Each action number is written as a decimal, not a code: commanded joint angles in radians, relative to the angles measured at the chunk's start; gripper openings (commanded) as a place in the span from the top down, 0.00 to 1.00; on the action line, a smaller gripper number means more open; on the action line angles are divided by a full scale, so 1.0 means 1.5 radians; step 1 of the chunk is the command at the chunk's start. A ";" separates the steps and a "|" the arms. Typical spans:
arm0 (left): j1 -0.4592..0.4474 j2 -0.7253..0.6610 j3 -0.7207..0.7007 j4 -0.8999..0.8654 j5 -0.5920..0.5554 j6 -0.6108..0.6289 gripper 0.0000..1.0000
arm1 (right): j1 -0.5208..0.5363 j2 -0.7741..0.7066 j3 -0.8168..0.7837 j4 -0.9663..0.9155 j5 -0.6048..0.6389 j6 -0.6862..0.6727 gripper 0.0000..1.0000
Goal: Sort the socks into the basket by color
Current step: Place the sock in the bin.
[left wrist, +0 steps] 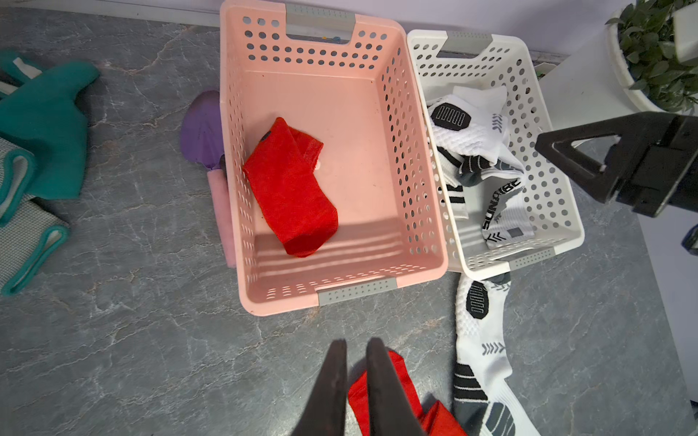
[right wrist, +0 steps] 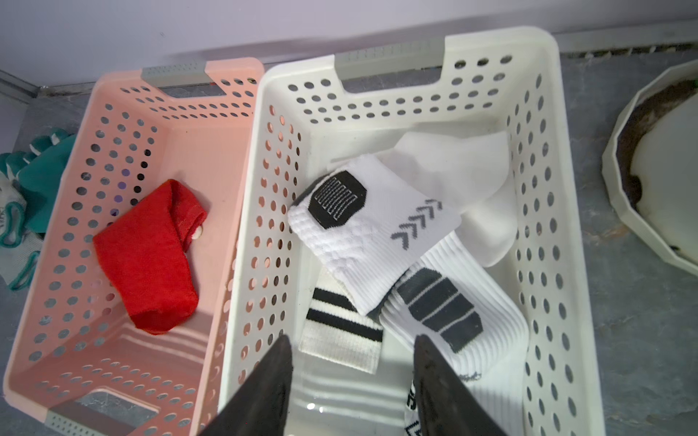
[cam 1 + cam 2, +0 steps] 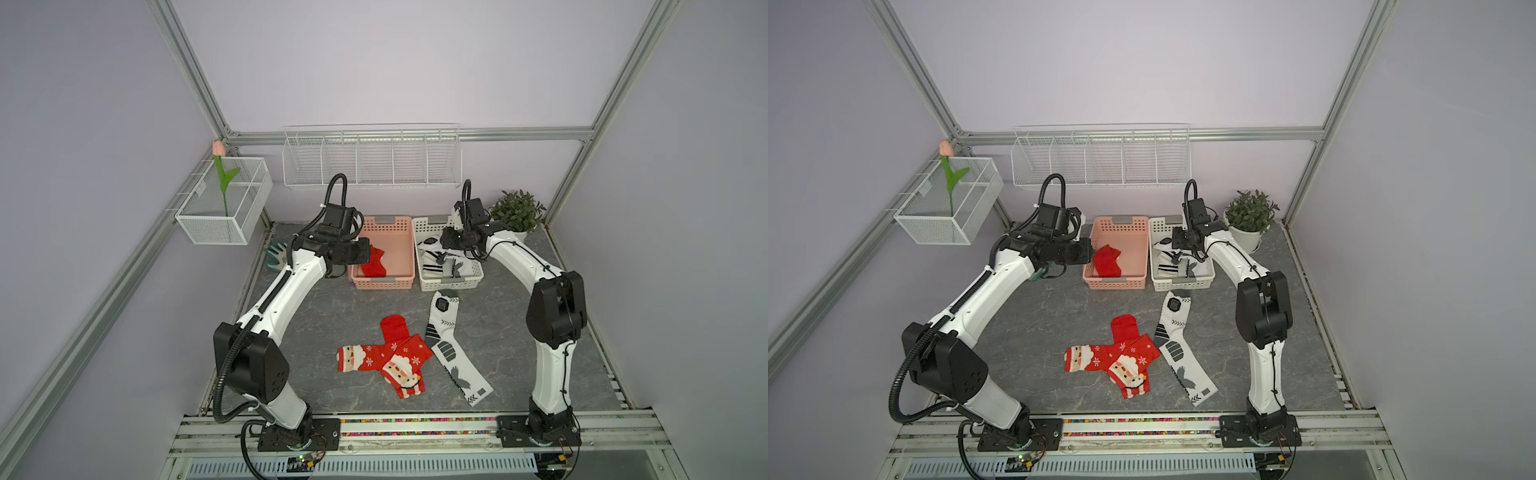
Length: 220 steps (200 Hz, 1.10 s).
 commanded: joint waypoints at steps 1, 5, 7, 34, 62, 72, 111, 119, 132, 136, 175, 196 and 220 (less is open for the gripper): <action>0.003 0.001 -0.005 0.001 0.009 -0.007 0.84 | 0.000 0.035 0.016 -0.023 0.002 0.005 0.57; 0.004 0.002 -0.005 0.001 0.009 -0.007 0.84 | 0.000 0.041 0.020 -0.024 0.002 0.005 0.59; 0.004 0.002 -0.005 0.001 0.009 -0.006 0.84 | 0.000 0.044 0.023 -0.023 0.002 0.005 0.61; 0.003 0.002 -0.005 0.001 0.009 -0.007 0.84 | -0.004 0.093 0.069 -0.051 -0.003 0.004 0.70; 0.004 0.001 -0.005 0.002 0.009 -0.006 0.84 | -0.005 0.088 0.057 -0.040 -0.008 0.003 0.71; 0.004 0.001 -0.006 0.002 0.008 -0.007 0.84 | -0.005 0.073 0.040 -0.034 -0.006 0.003 0.70; 0.003 -0.005 -0.008 0.007 0.012 -0.012 0.84 | 0.002 -0.037 -0.051 -0.039 -0.002 -0.022 0.65; 0.003 -0.007 -0.009 0.009 0.012 -0.012 0.84 | 0.004 -0.067 -0.075 -0.042 -0.001 -0.027 0.63; 0.004 -0.010 -0.010 0.011 0.012 -0.011 0.84 | 0.007 -0.115 -0.114 -0.052 0.001 -0.037 0.60; 0.004 -0.010 -0.011 0.011 0.011 -0.013 0.84 | 0.008 -0.130 -0.125 -0.057 0.002 -0.039 0.60; 0.004 -0.013 -0.012 0.013 0.013 -0.015 0.84 | 0.034 -0.251 -0.197 -0.117 0.023 -0.066 0.56; 0.003 -0.015 -0.013 0.013 0.010 -0.012 0.84 | 0.057 -0.305 -0.229 -0.152 0.039 -0.071 0.55; 0.003 -0.018 -0.015 0.017 0.009 -0.015 0.84 | 0.088 -0.370 -0.268 -0.185 0.065 -0.065 0.54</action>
